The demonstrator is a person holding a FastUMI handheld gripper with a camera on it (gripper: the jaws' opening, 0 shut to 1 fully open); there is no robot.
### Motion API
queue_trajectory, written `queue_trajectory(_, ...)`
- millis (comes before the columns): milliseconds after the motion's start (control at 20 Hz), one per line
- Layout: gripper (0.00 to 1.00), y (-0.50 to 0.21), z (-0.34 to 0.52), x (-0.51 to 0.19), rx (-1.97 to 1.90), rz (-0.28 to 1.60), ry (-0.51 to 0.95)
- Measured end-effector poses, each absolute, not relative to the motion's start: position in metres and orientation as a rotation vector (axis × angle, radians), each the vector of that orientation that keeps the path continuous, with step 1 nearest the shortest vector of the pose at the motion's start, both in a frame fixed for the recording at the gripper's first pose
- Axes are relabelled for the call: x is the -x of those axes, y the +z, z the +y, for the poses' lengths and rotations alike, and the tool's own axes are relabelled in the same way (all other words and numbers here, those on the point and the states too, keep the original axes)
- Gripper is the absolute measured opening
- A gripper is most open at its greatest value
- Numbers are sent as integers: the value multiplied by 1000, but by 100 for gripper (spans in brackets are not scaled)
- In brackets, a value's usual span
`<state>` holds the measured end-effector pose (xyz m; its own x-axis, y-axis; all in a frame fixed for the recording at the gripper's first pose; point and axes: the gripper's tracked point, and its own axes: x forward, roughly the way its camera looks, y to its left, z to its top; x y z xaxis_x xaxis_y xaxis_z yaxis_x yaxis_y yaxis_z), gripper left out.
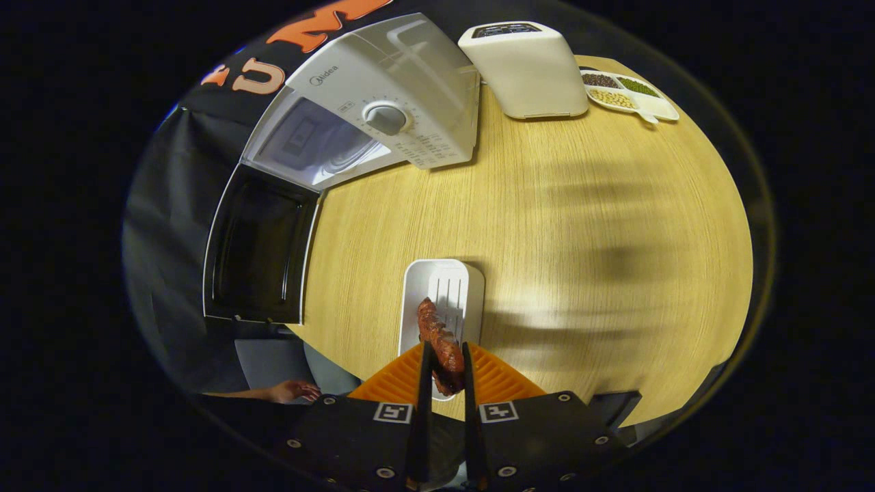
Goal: Open the microwave, put the food inside, and close the microwave door.
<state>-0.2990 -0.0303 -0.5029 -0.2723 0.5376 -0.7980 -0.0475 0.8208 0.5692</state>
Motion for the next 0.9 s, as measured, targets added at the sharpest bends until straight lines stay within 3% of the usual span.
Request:
queue_trajectory(200, 11, -496, -31, 286, -432, 1698, 487)
queue_trajectory(550, 10, -460, -11, 272, -568, 1579, 387)
queue_trajectory(900, 10, -426, 60, 258, -658, 1472, 387)
